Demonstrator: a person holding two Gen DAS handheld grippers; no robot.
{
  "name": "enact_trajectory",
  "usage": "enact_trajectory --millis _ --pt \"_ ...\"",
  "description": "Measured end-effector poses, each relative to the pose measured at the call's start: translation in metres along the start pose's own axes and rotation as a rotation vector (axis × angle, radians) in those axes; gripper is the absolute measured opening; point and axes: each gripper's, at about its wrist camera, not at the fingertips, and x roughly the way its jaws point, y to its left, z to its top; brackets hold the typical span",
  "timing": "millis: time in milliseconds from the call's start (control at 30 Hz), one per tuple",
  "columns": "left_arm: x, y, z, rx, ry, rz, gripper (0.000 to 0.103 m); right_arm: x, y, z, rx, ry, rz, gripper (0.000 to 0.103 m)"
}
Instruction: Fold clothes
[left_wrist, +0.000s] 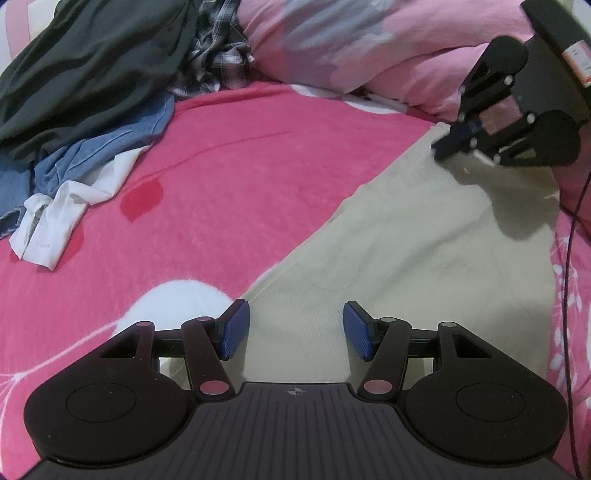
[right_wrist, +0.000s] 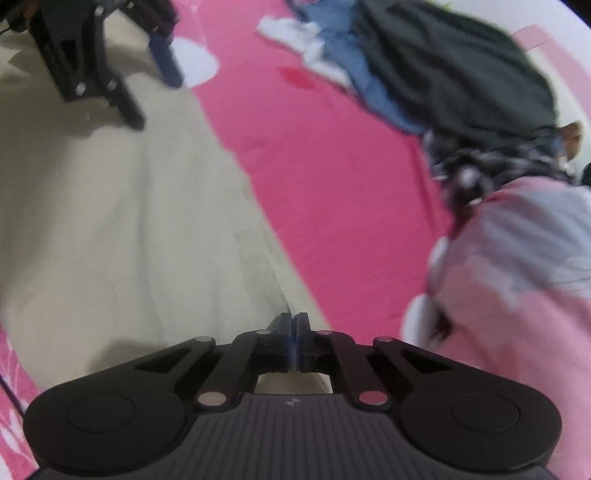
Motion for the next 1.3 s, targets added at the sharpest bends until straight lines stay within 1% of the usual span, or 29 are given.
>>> enact_trajectory --millis 33,100,200,333,400,467,500,533,567,600,667,700,733,800,833,867,900,1033,1100,1200,1300 --pt "0.000 0.000 0.000 0.002 0.002 0.001 0.057 -0.005 -0.001 0.001 -0.002 -0.011 -0.030 0.002" --pt "0.000 0.000 0.001 0.004 0.006 0.004 0.057 -0.009 -0.005 0.005 0.009 -0.028 -0.053 0.002" --pt "0.000 0.001 0.001 0.000 0.011 0.011 0.057 -0.003 -0.001 0.011 -0.044 -0.033 -0.099 0.001" --pt "-0.001 0.002 0.000 0.003 0.014 0.024 0.057 0.015 0.001 0.017 -0.067 -0.011 -0.107 0.001" --pt "-0.001 0.002 -0.001 0.005 0.012 0.028 0.058 0.028 0.003 0.014 -0.075 0.003 -0.106 0.001" --pt "-0.002 0.002 -0.002 0.010 0.010 0.032 0.058 0.045 0.007 0.010 -0.064 0.023 -0.086 0.002" --pt "-0.002 0.001 -0.002 0.015 0.009 0.035 0.058 0.051 0.009 0.007 -0.067 0.021 -0.096 0.002" --pt "-0.002 0.001 -0.003 0.020 0.007 0.039 0.059 0.053 0.009 0.007 -0.057 0.016 -0.110 0.004" --pt "-0.002 0.001 -0.003 0.024 0.005 0.042 0.060 0.053 0.005 0.008 -0.028 0.017 -0.135 0.013" --pt "-0.001 0.001 -0.003 0.027 0.002 0.046 0.060 0.052 -0.005 0.006 0.026 0.033 -0.173 0.017" --pt "-0.001 0.002 -0.004 0.026 0.000 0.048 0.061 0.049 -0.024 0.002 0.134 0.063 -0.246 0.018" --pt "-0.001 0.002 -0.004 0.027 -0.001 0.049 0.061 0.044 -0.035 -0.001 0.196 0.062 -0.259 0.018" --pt "-0.001 0.002 -0.004 0.029 -0.001 0.050 0.062 0.033 -0.046 -0.004 0.266 0.038 -0.268 0.018" --pt "-0.001 0.002 -0.004 0.033 -0.002 0.053 0.063 -0.002 -0.060 -0.010 0.414 -0.036 -0.309 0.018" --pt "-0.001 0.002 -0.004 0.035 -0.004 0.055 0.064 -0.019 -0.067 -0.014 0.489 -0.071 -0.326 0.020" --pt "-0.001 0.002 -0.005 0.034 -0.006 0.058 0.064 -0.034 -0.065 -0.022 0.567 -0.094 -0.313 0.025" --pt "-0.001 0.001 -0.005 0.034 -0.006 0.059 0.065 -0.050 -0.062 -0.030 0.645 -0.117 -0.300 0.027" --pt "-0.002 -0.001 -0.004 0.032 -0.002 0.070 0.065 -0.111 -0.052 -0.062 0.954 -0.205 -0.242 0.028" --pt "-0.003 -0.002 -0.003 0.032 0.001 0.076 0.066 -0.114 -0.029 -0.078 1.033 -0.158 -0.200 0.028" --pt "-0.003 -0.003 -0.002 0.030 0.006 0.085 0.066 -0.106 0.006 -0.101 1.188 -0.081 -0.135 0.029" --pt "-0.003 -0.004 -0.002 0.025 0.012 0.095 0.066 -0.099 0.032 -0.124 1.342 -0.062 -0.134 0.029"
